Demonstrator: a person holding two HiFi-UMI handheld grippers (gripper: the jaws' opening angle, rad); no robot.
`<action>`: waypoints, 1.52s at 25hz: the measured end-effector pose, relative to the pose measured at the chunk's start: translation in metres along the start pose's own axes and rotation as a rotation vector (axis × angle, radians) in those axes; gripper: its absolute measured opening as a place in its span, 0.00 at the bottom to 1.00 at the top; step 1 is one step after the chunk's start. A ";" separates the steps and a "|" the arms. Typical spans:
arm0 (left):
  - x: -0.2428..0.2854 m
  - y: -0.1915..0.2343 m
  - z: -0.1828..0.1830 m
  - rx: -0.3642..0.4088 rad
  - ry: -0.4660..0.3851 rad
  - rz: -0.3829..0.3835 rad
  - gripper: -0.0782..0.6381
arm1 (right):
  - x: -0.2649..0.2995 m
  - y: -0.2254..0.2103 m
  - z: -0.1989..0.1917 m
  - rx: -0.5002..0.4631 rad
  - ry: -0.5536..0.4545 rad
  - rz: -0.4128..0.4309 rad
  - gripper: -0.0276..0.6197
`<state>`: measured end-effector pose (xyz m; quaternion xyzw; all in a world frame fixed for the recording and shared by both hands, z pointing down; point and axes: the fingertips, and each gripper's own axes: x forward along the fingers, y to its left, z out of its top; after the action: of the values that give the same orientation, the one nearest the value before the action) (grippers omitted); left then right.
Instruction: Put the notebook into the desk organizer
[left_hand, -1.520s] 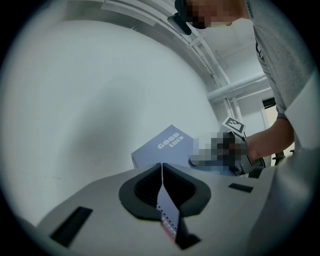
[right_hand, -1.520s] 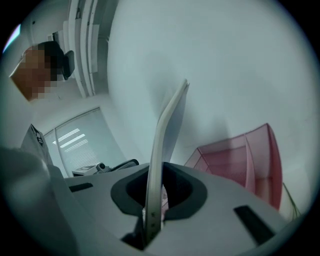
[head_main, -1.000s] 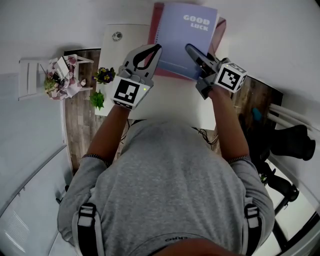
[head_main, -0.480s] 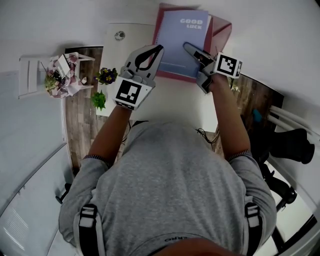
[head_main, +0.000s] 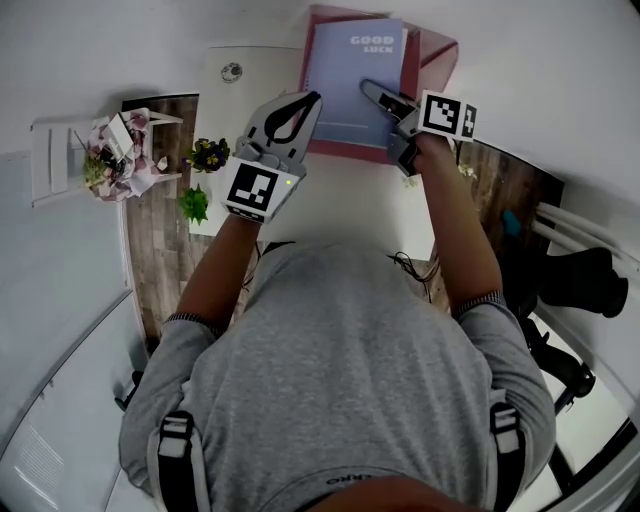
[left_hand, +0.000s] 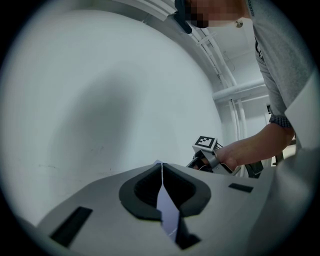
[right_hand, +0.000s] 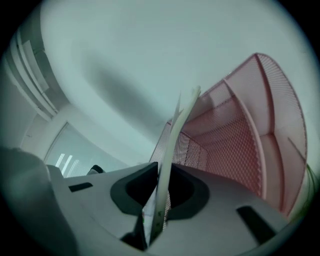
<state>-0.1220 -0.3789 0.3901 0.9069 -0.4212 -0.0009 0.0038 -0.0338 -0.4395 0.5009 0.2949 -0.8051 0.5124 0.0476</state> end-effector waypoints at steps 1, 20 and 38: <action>0.001 0.000 0.000 -0.004 -0.003 -0.001 0.15 | 0.001 -0.001 0.000 -0.017 0.003 -0.007 0.12; -0.011 0.004 0.005 -0.006 -0.007 -0.039 0.15 | 0.007 -0.023 0.002 -0.364 0.064 -0.379 0.19; -0.025 0.020 0.004 -0.011 -0.018 -0.083 0.14 | 0.006 -0.023 0.003 -0.576 0.096 -0.653 0.52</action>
<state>-0.1539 -0.3727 0.3858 0.9235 -0.3834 -0.0116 0.0048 -0.0263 -0.4518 0.5196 0.4846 -0.7765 0.2379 0.3250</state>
